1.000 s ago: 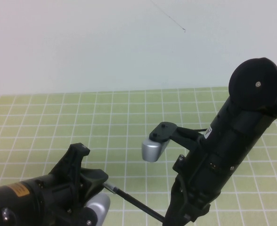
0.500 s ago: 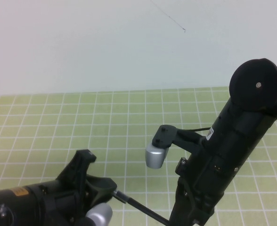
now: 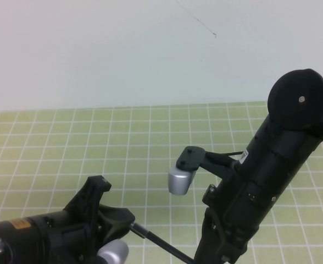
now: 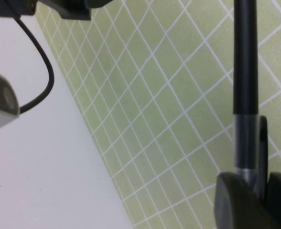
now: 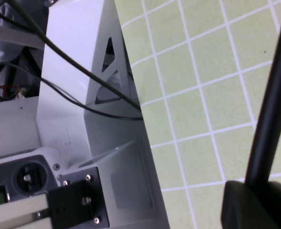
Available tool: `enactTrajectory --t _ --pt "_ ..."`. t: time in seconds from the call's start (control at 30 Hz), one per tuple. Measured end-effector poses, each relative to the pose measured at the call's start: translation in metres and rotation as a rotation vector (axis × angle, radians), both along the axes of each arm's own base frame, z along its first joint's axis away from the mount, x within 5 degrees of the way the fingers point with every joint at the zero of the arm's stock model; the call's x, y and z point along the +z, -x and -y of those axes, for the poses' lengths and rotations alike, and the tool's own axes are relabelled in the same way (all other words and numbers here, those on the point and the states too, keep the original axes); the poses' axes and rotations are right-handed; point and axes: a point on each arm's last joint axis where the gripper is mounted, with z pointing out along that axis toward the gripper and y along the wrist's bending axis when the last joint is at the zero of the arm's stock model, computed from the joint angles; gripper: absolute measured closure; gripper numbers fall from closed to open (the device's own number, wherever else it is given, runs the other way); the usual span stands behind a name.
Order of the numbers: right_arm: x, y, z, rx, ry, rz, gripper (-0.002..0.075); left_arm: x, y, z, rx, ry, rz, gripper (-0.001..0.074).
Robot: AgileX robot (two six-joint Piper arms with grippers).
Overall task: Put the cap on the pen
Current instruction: Put the cap on the pen
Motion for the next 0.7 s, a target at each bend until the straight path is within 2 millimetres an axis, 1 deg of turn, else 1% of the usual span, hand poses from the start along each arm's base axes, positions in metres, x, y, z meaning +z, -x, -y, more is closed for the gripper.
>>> enactTrajectory --t 0.2,0.33,0.43,0.5,0.57,0.7 --pt "-0.0002 -0.0011 -0.0005 -0.008 -0.003 0.009 0.0729 0.0001 -0.0002 0.0 -0.006 -0.005 0.01 0.0656" --pt "-0.0011 0.0 0.0016 0.0 0.023 0.0 0.0729 0.0008 -0.0017 -0.0006 0.056 0.038 -0.031 0.0656" --pt "-0.0017 -0.0002 0.0023 -0.005 0.035 0.0 0.0729 0.0017 -0.0039 -0.0016 0.084 0.046 -0.019 0.0643" --pt "-0.002 -0.0003 0.0026 -0.003 0.039 0.003 0.0729 0.0023 -0.0051 -0.0022 0.103 0.053 -0.015 0.0615" --pt "-0.0025 -0.0006 0.0033 -0.001 0.048 0.007 0.0729 0.0027 -0.0054 -0.0019 0.127 0.077 -0.035 0.0569" --pt "-0.0044 -0.0051 0.004 -0.019 0.058 0.054 0.0729 0.0028 -0.0054 -0.0019 0.148 0.097 -0.059 0.0439"
